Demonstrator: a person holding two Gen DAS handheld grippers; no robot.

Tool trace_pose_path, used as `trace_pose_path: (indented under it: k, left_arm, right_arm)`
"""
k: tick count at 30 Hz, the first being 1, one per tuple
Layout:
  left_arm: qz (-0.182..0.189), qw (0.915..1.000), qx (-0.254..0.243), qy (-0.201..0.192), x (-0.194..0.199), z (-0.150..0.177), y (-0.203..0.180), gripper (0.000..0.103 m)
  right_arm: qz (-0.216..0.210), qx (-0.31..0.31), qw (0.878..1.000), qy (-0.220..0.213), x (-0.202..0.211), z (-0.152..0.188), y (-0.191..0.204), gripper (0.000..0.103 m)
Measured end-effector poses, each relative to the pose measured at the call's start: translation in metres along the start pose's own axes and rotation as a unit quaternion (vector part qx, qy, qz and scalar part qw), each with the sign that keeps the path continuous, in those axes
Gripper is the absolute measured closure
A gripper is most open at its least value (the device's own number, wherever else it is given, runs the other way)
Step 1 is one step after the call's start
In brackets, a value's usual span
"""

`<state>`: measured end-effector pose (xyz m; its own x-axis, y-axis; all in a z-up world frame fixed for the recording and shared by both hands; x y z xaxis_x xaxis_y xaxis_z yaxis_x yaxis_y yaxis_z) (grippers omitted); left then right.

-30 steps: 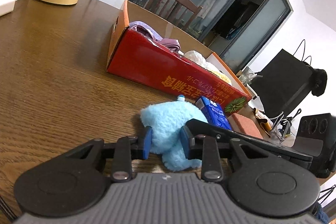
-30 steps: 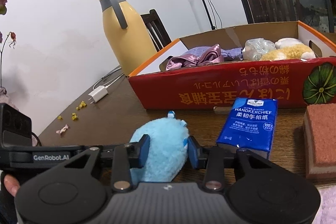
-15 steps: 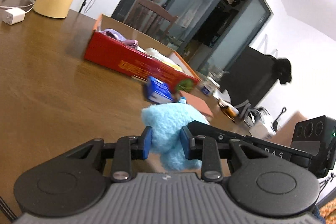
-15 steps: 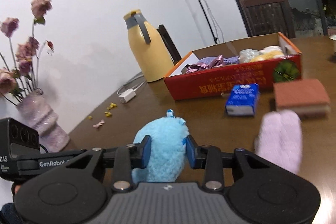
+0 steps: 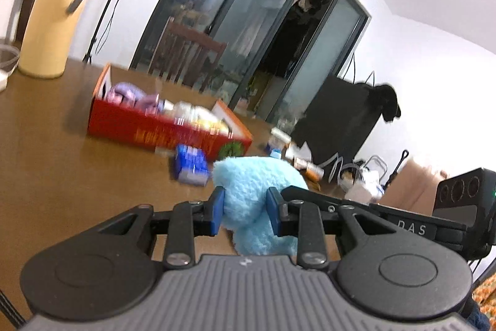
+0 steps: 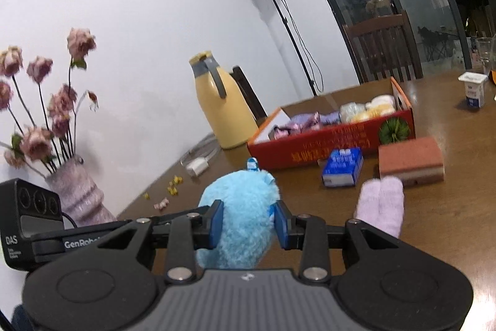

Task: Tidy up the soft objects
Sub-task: 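Carry the blue plush with both grippers over the red box, then lower the blue plush into the box and open both grippers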

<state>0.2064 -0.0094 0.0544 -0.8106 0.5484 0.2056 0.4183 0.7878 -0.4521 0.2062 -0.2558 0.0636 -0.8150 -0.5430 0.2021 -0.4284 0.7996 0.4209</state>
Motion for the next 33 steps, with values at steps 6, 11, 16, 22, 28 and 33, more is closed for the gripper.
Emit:
trace_pose_path:
  k: [6, 11, 16, 22, 28, 33]
  left_arm:
    - [0.004, 0.9988, -0.038, -0.032, -0.036, -0.067, 0.001, 0.074]
    - [-0.008, 0.9993, -0.014, -0.034, -0.079, -0.125, 0.029, 0.074]
    - [-0.020, 0.9991, -0.010, -0.036, -0.120, -0.161, 0.062, 0.074]
    - [-0.065, 0.9978, 0.007, 0.007, -0.183, -0.160, 0.119, 0.074]
    - [-0.129, 0.9896, 0.012, 0.063, -0.234, -0.123, 0.164, 0.074]
    - [-0.167, 0.9826, -0.033, 0.073, -0.245, -0.110, 0.175, 0.068]
  right_arm:
    - [-0.014, 0.023, 0.999, -0.033, -0.037, -0.067, -0.001, 0.069]
    - [-0.028, 0.020, 0.999, -0.024, -0.097, -0.122, -0.010, 0.069]
    - [-0.036, 0.001, 0.999, -0.018, -0.162, -0.159, -0.026, 0.069]
    - [-0.016, -0.037, 0.999, 0.032, -0.247, -0.150, -0.066, 0.069]
    - [0.015, -0.089, 0.991, 0.096, -0.310, -0.102, -0.109, 0.069]
    - [0.036, -0.087, 0.985, 0.144, -0.340, -0.071, -0.119, 0.070]
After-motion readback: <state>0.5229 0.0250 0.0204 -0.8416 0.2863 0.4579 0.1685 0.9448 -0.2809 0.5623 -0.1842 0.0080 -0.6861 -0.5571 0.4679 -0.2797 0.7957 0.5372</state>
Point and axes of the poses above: each gripper's, at about its wrist camera, not at the fingertips, and x roughly against the way its jaws point, y to its left, z to its underside, the point moved 1 cm from there along -x, roughly the way its jaws point, and after that the axes turned 8 degrees about -y, right-handed, at the moved point
